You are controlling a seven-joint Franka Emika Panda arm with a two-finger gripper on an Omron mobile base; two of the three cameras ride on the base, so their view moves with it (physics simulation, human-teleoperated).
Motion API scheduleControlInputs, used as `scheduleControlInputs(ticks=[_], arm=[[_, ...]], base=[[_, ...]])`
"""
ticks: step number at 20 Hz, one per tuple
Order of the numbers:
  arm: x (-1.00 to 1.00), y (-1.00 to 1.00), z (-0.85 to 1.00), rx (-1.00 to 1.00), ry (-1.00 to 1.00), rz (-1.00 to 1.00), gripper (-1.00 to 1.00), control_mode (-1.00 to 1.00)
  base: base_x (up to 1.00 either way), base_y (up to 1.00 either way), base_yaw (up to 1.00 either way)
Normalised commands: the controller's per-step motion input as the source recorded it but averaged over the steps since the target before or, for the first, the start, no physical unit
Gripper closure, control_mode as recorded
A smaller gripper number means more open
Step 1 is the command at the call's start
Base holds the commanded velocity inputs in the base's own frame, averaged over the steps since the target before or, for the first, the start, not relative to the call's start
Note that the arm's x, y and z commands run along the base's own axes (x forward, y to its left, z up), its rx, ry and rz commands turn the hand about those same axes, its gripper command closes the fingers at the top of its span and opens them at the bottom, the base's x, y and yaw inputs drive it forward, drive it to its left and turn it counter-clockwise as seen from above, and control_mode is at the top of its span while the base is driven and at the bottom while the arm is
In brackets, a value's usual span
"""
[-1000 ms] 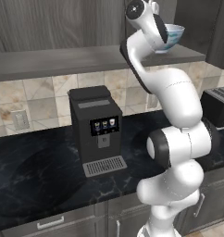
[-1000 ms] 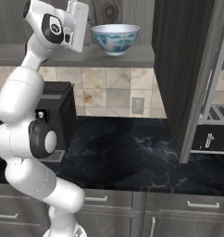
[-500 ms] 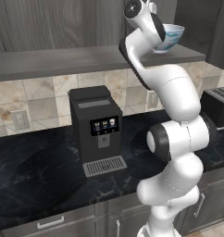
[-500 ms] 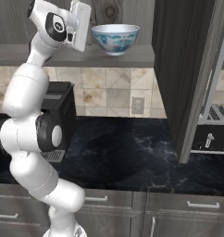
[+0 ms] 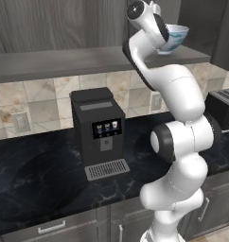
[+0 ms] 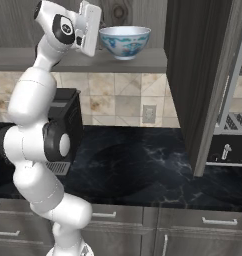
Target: Move the bowls from the cabinet to the plates on the dining table.
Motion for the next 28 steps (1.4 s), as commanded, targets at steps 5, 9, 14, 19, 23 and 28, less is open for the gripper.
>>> scheduleControlInputs(ticks=[5, 9, 14, 19, 23, 28], arm=[[0.1, -0.06, -0.11, 0.0, -0.01, -0.04, -1.0, -1.0], [0.12, -0.02, -0.1, 0.0, -0.02, -0.03, -1.0, -1.0], [0.14, 0.0, -0.08, 0.0, -0.04, 0.0, -1.0, -1.0], [0.2, 0.0, -0.07, 0.0, -0.02, 0.0, -1.0, -1.0], [0.2, 0.0, -0.09, 0.0, -0.01, 0.0, -1.0, -1.0], [0.2, 0.0, -0.09, 0.0, -0.01, 0.0, -1.0, -1.0]], base=[[0.0, 0.0, 0.0], [0.0, 0.0, 0.0], [0.0, 0.0, 0.0], [0.0, 0.0, 0.0], [0.0, 0.0, 0.0], [0.0, 0.0, 0.0]])
